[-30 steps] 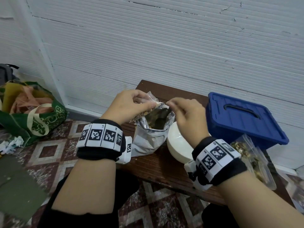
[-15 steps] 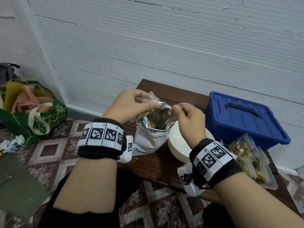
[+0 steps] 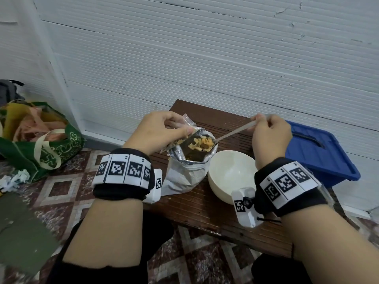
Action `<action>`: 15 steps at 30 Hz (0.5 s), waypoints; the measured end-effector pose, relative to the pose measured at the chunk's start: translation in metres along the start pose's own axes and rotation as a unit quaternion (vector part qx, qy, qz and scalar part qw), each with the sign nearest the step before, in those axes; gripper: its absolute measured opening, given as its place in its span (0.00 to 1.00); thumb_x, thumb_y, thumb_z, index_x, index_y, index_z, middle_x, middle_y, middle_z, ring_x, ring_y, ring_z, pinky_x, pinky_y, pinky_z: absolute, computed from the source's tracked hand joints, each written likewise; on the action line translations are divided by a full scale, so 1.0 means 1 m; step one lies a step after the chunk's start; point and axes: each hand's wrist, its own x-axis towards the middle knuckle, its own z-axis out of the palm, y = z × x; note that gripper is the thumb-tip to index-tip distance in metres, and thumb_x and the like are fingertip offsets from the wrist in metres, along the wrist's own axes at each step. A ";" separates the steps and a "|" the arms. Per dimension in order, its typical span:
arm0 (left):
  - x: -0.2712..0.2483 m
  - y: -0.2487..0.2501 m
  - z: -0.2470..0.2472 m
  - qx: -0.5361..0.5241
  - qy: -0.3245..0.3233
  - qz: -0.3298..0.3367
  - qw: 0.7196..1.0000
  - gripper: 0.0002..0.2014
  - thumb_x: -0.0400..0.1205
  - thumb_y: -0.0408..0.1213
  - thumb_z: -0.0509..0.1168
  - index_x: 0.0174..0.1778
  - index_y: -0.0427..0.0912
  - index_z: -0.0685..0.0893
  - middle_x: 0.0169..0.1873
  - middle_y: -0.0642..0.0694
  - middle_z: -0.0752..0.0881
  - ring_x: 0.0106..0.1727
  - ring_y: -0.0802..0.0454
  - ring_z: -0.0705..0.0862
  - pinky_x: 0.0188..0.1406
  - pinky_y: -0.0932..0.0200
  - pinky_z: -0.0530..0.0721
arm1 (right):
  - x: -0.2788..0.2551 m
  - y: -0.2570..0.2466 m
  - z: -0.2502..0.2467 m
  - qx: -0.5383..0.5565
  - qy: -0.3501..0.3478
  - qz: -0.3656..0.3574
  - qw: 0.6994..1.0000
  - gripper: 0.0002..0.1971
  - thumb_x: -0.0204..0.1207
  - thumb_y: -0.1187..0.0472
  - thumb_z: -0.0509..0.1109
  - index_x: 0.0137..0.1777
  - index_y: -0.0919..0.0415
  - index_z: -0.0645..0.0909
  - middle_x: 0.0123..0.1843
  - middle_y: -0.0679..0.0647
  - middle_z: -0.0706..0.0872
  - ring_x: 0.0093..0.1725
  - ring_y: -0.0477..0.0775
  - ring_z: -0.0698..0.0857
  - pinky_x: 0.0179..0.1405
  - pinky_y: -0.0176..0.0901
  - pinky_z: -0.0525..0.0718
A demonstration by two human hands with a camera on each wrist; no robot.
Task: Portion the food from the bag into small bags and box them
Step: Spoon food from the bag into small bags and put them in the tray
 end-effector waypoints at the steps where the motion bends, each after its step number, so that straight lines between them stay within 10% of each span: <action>1: 0.000 0.000 0.000 0.002 0.002 0.000 1.000 0.11 0.71 0.51 0.77 0.46 0.54 0.86 0.46 0.57 0.88 0.53 0.61 0.84 0.59 0.59 0.82 | 0.004 -0.003 -0.002 0.005 0.008 0.000 1.000 0.12 0.83 0.60 0.62 0.43 0.60 0.85 0.31 0.47 0.84 0.32 0.37 0.80 0.32 0.20 0.74; 15: 0.001 0.005 0.005 0.080 -0.039 0.022 0.996 0.17 0.69 0.48 0.79 0.52 0.52 0.87 0.43 0.61 0.85 0.45 0.70 0.80 0.38 0.77 0.74 | 0.017 -0.023 0.008 0.016 -0.012 -0.026 0.999 0.12 0.83 0.60 0.62 0.40 0.59 0.84 0.31 0.46 0.83 0.30 0.37 0.78 0.28 0.20 0.72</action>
